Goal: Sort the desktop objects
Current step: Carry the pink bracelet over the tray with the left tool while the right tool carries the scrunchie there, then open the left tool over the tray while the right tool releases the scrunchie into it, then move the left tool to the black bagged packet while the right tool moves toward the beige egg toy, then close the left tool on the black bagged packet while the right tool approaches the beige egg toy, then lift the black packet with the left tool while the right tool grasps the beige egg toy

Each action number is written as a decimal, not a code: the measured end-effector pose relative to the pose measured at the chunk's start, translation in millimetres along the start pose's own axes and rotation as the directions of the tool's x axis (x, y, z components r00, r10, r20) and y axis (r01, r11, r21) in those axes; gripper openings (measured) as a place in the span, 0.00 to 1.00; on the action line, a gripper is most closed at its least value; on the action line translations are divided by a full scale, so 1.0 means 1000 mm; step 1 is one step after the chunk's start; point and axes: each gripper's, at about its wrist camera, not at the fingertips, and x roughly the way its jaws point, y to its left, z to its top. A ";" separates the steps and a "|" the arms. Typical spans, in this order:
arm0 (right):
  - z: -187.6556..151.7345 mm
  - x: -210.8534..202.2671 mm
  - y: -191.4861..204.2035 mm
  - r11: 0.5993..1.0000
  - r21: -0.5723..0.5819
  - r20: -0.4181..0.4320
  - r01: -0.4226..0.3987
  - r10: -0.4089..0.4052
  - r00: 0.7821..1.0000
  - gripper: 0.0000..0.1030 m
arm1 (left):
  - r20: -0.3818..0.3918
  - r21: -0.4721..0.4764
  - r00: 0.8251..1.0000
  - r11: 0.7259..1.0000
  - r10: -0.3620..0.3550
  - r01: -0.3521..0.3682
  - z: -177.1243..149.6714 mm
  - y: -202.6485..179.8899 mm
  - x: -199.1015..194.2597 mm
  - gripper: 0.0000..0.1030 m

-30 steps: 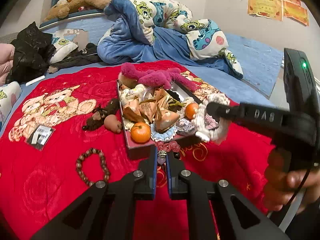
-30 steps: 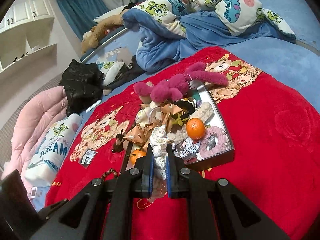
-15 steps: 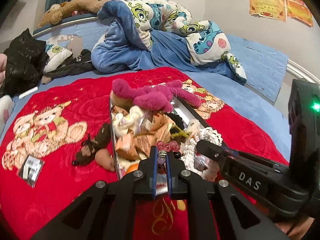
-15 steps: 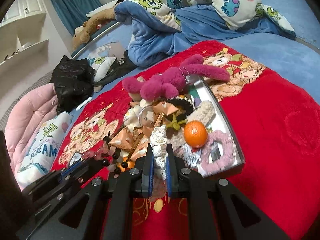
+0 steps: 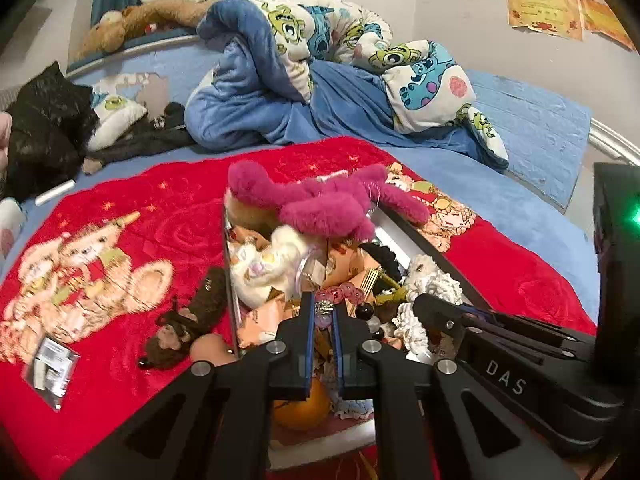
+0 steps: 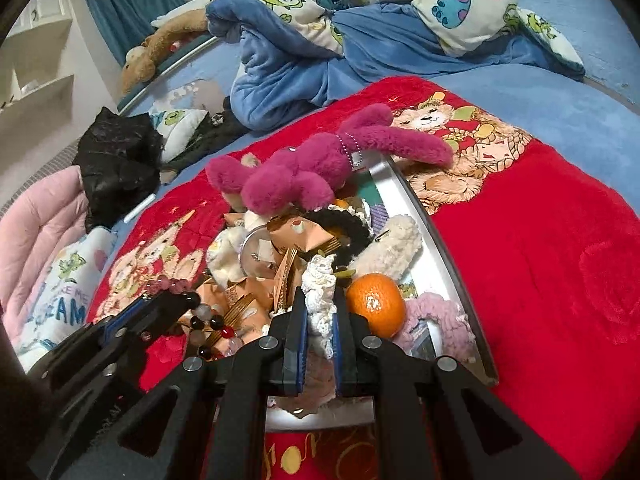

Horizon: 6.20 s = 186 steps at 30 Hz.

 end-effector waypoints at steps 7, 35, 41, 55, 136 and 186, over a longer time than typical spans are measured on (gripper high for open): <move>0.000 0.006 0.004 0.999 -0.043 0.023 0.030 -0.029 0.999 0.10 | -0.013 0.013 1.000 1.000 -0.008 0.008 -0.006 0.006 0.021 0.08; 0.003 -0.013 0.018 0.996 -0.067 0.122 -0.051 0.059 0.991 0.50 | 0.024 0.023 0.999 0.999 0.038 -0.039 -0.009 0.009 0.003 0.93; 0.005 -0.024 0.017 0.998 -0.052 0.175 -0.031 0.040 0.984 1.00 | 0.064 0.023 0.993 0.995 0.097 -0.098 -0.009 0.011 -0.005 1.00; 0.011 -0.034 -0.005 0.992 0.062 0.218 -0.107 0.091 0.972 1.00 | 0.061 0.002 0.991 0.993 0.120 -0.120 -0.009 0.016 -0.004 1.00; -0.058 0.086 0.192 0.900 -0.434 -0.031 0.050 -0.071 0.997 0.79 | -0.303 -0.094 0.908 0.939 0.289 -0.330 -0.078 0.263 -0.003 1.00; -0.079 0.098 0.204 0.687 -0.650 0.121 0.324 -0.328 0.937 0.31 | -0.210 -0.076 0.940 0.954 0.268 -0.289 -0.077 0.246 -0.027 0.04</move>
